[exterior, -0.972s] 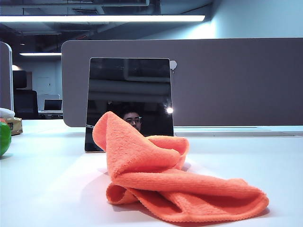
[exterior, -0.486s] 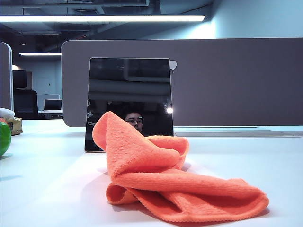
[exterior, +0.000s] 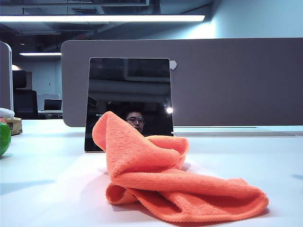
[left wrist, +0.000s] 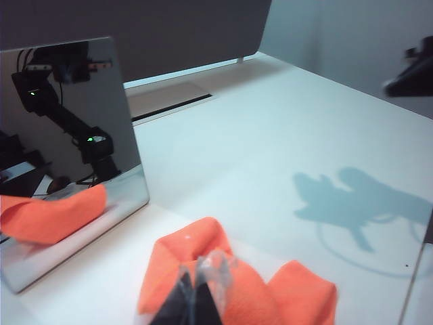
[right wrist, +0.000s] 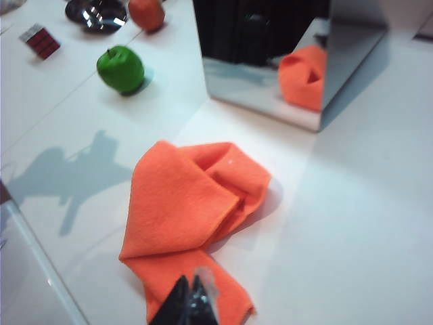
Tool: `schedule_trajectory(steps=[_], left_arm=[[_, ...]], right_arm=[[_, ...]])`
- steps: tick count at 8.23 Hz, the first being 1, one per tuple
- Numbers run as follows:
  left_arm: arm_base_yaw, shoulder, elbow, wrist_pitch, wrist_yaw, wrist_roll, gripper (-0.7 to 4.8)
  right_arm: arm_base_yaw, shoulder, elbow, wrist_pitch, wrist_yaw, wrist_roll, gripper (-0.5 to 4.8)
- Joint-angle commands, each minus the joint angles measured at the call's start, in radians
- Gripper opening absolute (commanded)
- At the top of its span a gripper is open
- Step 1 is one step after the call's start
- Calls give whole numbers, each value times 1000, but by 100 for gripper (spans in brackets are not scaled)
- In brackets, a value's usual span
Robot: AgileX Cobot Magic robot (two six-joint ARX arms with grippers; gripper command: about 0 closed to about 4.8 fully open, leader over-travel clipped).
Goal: Pick up the cloth from the table and use it to cover the mirror.
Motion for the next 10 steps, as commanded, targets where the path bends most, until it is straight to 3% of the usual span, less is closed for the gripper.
schedule_trajectory(steps=[1,2,4,6,7,8,10], left_arm=[[-13,-3,0,18,10,0,-5],[-13,-2,0,-36,4,0,-1],[-13,14,0,-142,-34,0,37],[-13,70,0,-206,-46,-14,41],[-13,114,0,-206,-13,-26,135],[-13,126,0,-206,-12,-26,156],[-13,132,0,-203,1,-14,156]], right_arm=[[222,357,3,239,-34,31,-4],[264,563,3,367,-40,175,62],[263,669,3,442,-51,318,110],[264,727,3,536,-49,438,117],[264,735,3,573,-40,494,119],[264,735,3,577,-25,495,123],[266,766,5,581,-19,518,150]])
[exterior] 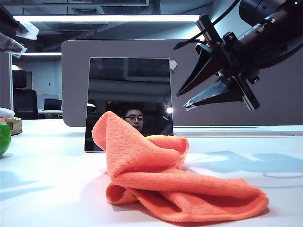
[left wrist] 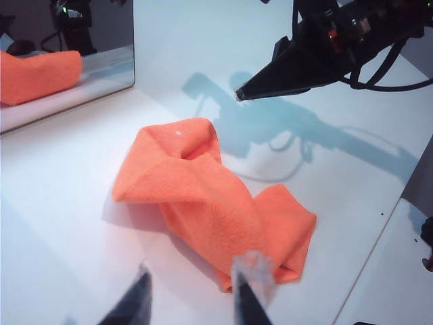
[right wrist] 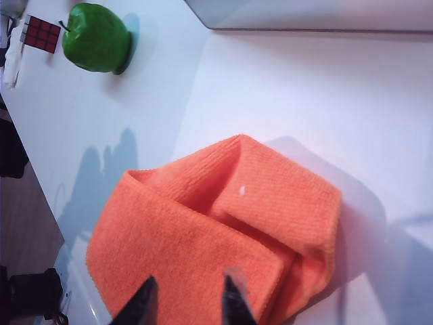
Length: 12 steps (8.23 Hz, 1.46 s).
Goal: Pick up the cloth from the table and use it to cover the mirror.
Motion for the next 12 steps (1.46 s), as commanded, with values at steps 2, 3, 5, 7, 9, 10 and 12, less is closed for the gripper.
schedule_trajectory(steps=[2,3,5,7,9,10,12], left_arm=[[0,-2,3,13,31,8,156],[0,-2,3,10,31,8,156],[0,-2,3,1,53,8,156],[0,-2,3,2,53,8,156],[0,-2,3,2,53,8,156],[0,-2,3,2,53,8,156],[0,-2,3,1,45,8,156]], right_arm=[[13,162,6,65,-59,84,154],[64,225,48,61,-53,87,154],[82,258,93,28,42,131,161],[82,257,93,-96,42,96,161],[82,257,95,-163,75,51,162],[82,257,105,-179,90,41,163],[82,256,105,-242,-63,14,171]])
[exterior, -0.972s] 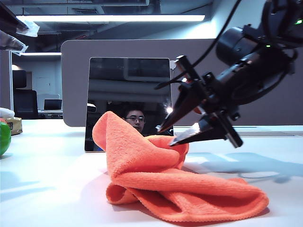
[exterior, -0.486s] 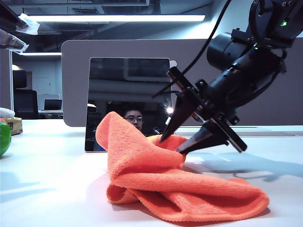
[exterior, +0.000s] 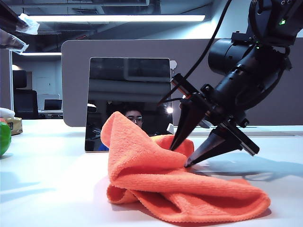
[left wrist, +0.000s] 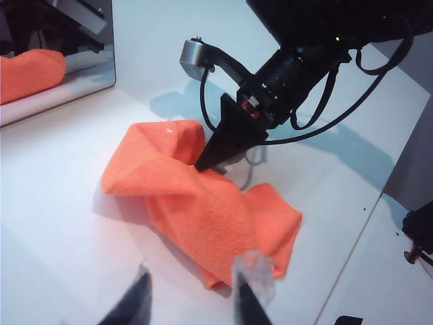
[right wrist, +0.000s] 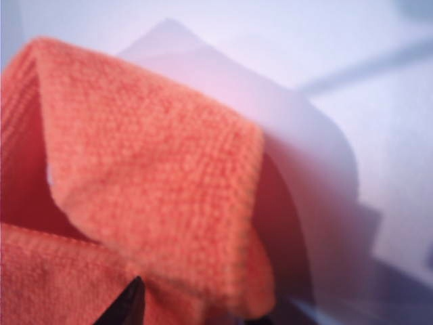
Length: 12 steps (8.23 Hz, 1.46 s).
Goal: Pick up the cloth from the table and use it to cover the mirror.
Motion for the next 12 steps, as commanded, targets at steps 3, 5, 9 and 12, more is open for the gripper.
schedule_trajectory(steps=[3,5,9,12], left_arm=[[0,-1,2,5,-5,5,156],[0,-1,2,6,-7,5,156],[0,-1,2,-14,-6,5,156],[0,-1,2,5,-7,23,156]], right_arm=[[1,-3,3,158,-214,10,166],[1,-2,2,219,-206,37,166],[7,-1,2,250,-266,55,-6],[7,-238,2,680,-482,62,-6]])
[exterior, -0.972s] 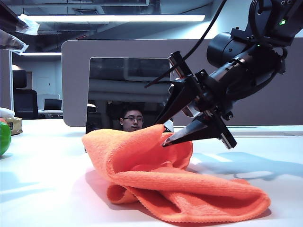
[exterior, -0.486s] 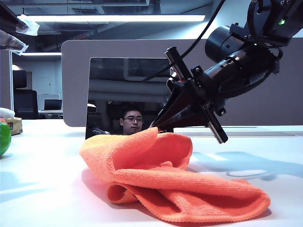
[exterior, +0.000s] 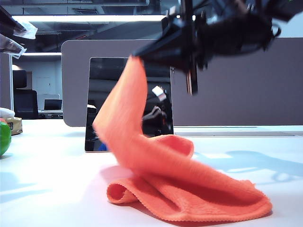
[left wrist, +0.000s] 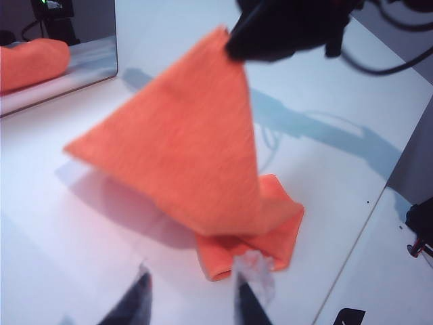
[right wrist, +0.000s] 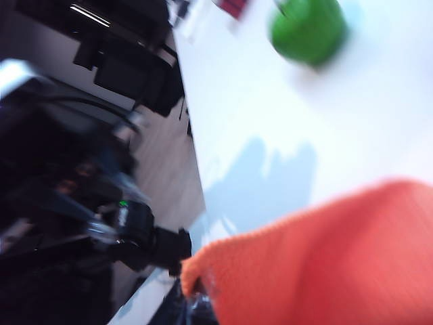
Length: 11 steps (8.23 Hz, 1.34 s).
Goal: Pick up the cloth from the table and use it to cover the mirror.
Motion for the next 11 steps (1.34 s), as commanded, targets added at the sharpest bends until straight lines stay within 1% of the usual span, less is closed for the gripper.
schedule_trajectory(steps=[1,2,3,4,5,6,7,8,9,10,11], left_arm=[[0,-1,2,85,2,5,156],[0,-1,2,148,6,5,156],[0,3,2,249,15,5,158],[0,37,2,314,82,5,194],[-13,118,2,351,122,5,194],[-45,174,2,393,122,5,194],[-132,270,2,513,121,5,217],[-188,358,3,634,117,4,247],[-188,370,3,650,118,4,247],[-188,486,3,708,145,3,247],[-190,549,3,732,171,2,247]], right_arm=[[-1,-225,3,140,58,-12,-6],[-5,-286,3,140,61,-11,-6],[-5,-367,3,128,55,-9,-6],[-5,-414,3,126,52,-8,-6],[-5,-439,3,122,-51,3,-6],[-5,-452,3,106,-109,22,-6],[-5,-493,3,-10,-114,15,-6],[-6,-519,3,-165,-134,-53,-6],[-6,-518,3,-205,-134,-79,-6],[-7,-517,3,-434,-126,-230,-6],[-26,-517,3,-499,-124,-255,-6]])
